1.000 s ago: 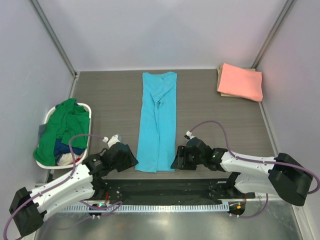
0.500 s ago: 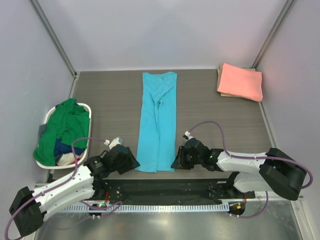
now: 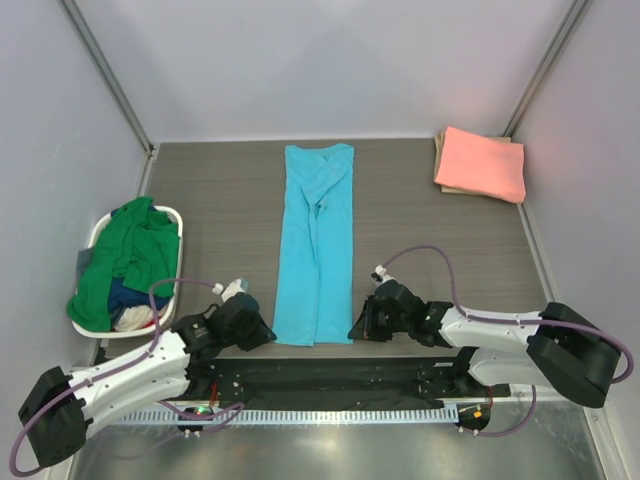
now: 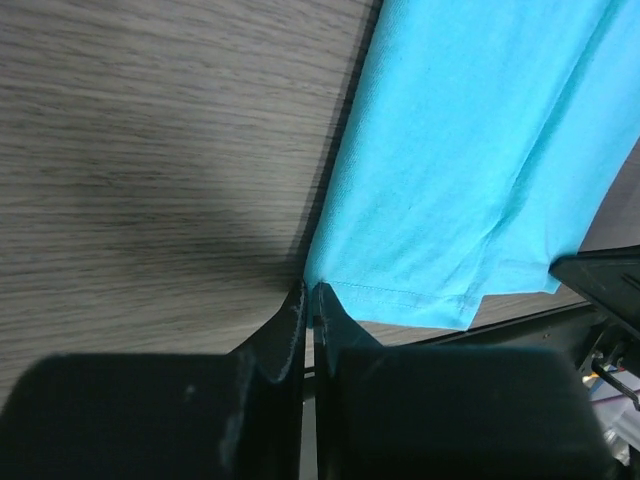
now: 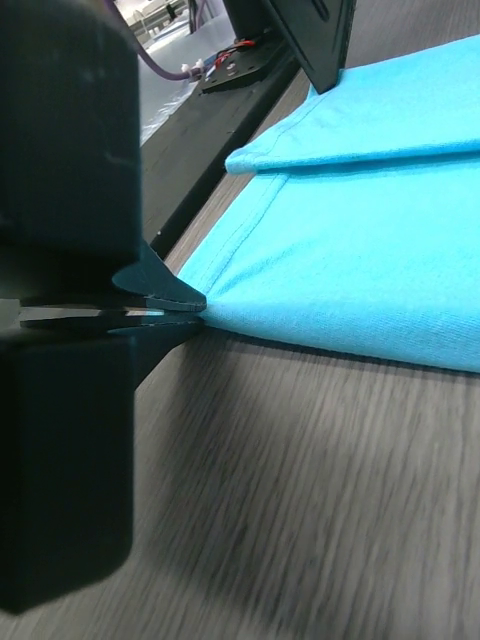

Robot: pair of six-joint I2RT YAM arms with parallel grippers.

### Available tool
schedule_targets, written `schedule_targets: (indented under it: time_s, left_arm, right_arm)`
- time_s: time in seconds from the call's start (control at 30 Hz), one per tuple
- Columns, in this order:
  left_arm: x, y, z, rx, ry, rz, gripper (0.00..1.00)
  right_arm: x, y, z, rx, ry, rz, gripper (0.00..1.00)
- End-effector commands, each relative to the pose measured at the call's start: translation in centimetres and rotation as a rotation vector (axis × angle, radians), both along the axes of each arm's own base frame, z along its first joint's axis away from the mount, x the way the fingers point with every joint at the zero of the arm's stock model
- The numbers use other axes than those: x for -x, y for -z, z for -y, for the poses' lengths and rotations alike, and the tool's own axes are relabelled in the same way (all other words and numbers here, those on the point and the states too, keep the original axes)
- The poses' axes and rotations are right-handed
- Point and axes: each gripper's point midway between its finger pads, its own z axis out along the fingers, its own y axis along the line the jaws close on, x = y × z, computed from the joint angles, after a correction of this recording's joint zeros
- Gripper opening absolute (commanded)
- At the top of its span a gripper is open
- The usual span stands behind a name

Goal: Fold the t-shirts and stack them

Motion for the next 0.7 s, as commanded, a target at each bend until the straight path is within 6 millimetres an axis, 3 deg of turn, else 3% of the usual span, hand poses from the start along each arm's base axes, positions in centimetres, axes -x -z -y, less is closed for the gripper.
schedule_targets:
  time_s: [0.0, 0.2, 0.37, 0.43, 0.47, 0.53, 0.57, 0.6, 0.67]
  left_arm:
    - [-0.3, -0.6, 0.8, 0.029, -0.004, 0.016, 0.0]
    - [0.6, -2.4, 2.7, 0.076, 0.013, 0.018, 0.0]
    - [0.0, -5.1, 3.8, 0.05, 0.042, 0.055, 0.0]
    - [-0.6, -6.2, 3.5, 0.005, 0.041, 0.082, 0.0]
    - [-1.9, -8.3, 3.8, -0.009, 0.032, 0.144, 0.0]
    - [-2.9, -10.0, 3.1, -0.08, 0.027, 0.181, 0.0]
    - [-4.4, -12.5, 3.2, -0.108, 0.015, 0.247, 0.0]
    - [-4.7, -12.8, 2.6, -0.158, 0.017, 0.247, 0.0]
    - [-6.9, -15.0, 2.6, -0.21, 0.027, 0.294, 0.0]
  right_arm:
    - [0.3, -0.2, 0.9, 0.023, 0.006, 0.017, 0.01]
    - [1.8, -0.4, 3.1, 0.087, 0.005, -0.021, 0.01]
    - [0.7, -3.6, 3.1, 0.047, 0.047, 0.051, 0.01]
    - [-0.7, -5.5, 3.1, 0.076, 0.063, 0.107, 0.01]
    - [-1.4, -5.7, 3.3, 0.109, 0.08, 0.128, 0.01]
    - [-3.3, -8.1, 3.0, 0.123, 0.095, 0.188, 0.01]
    - [-3.9, -8.2, 2.9, 0.143, 0.096, 0.188, 0.01]
    - [-5.1, -9.9, 2.4, 0.13, 0.101, 0.215, 0.01]
    - [-7.3, -10.2, 2.7, 0.159, 0.108, 0.217, 0.01]
